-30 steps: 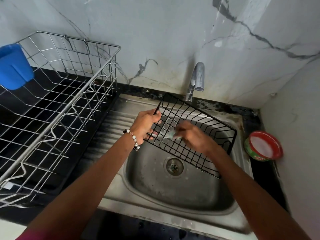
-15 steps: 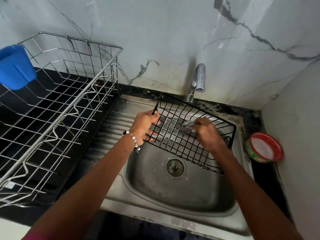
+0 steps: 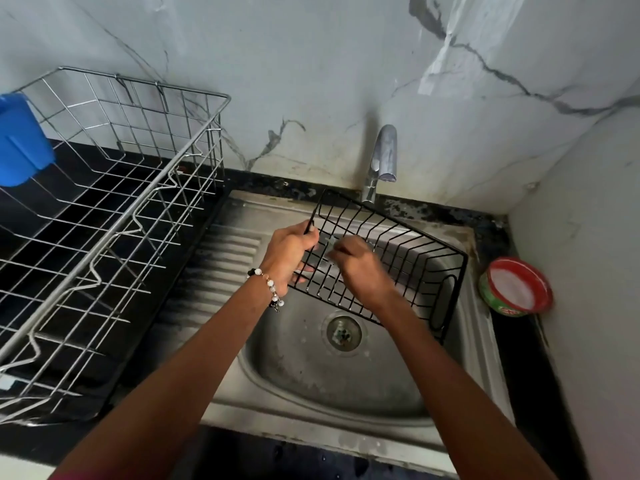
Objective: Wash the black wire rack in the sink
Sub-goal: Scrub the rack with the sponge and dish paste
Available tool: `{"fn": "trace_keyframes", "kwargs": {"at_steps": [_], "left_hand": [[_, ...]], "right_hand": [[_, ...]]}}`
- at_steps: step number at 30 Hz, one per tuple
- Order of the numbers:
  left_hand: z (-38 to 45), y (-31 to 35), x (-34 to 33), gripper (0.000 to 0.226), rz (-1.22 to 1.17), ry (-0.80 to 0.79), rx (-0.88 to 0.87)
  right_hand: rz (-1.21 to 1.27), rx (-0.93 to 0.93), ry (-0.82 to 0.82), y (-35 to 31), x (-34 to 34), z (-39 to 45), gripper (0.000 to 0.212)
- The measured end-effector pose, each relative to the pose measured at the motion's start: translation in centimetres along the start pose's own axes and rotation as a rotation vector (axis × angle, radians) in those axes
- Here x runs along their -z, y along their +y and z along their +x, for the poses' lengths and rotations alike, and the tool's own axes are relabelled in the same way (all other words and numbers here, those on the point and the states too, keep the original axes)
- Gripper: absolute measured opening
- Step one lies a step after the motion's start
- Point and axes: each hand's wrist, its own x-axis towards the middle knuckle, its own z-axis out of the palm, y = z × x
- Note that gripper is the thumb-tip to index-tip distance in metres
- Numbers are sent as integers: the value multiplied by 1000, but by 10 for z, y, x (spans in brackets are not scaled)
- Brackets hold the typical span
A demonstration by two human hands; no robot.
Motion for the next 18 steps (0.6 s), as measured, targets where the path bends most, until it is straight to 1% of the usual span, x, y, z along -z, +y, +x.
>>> {"fn": "trace_keyframes", "kwargs": {"at_steps": [2,3,6,7,8,9,10,11,12,14,16,18], "left_hand": [[0,0,5,11,6,11,-7],[1,-1,7,9,2,21,-6],[2,-1,11,8,-22,58,-1],[3,-2,11,9,-30,64,-3],[3,-2,10,10,-34,67,-5],[4,-2,8,11,-36,68,-11],[4,-2,6,10,-39,69,-16],[6,-4,3,7,-38,69,-18],[6,-4,0,3,-36,71,-12],[7,-7,-5,12,-45,88,6],[8,-8,-8,19,-54,102,21],[8,-9,-10,15,-54,100,24]], "right_hand": [[-4,-73,-1,19,1,-14,25],[-31,-159,21,26,4,-21,21],[63,-543,28,45,15,-36,24],[54,-636,18,44,21,-39,26],[43,-718,42,43,23,-40,28],[18,-767,45,40,25,-41,26],[48,-841,42,32,27,-39,22],[45,-865,13,26,27,-37,18],[54,-895,19,20,26,-31,16],[75,-892,41,8,24,-17,16],[73,-767,54,-6,21,-2,17],[100,-655,42,-19,16,9,19]]}}
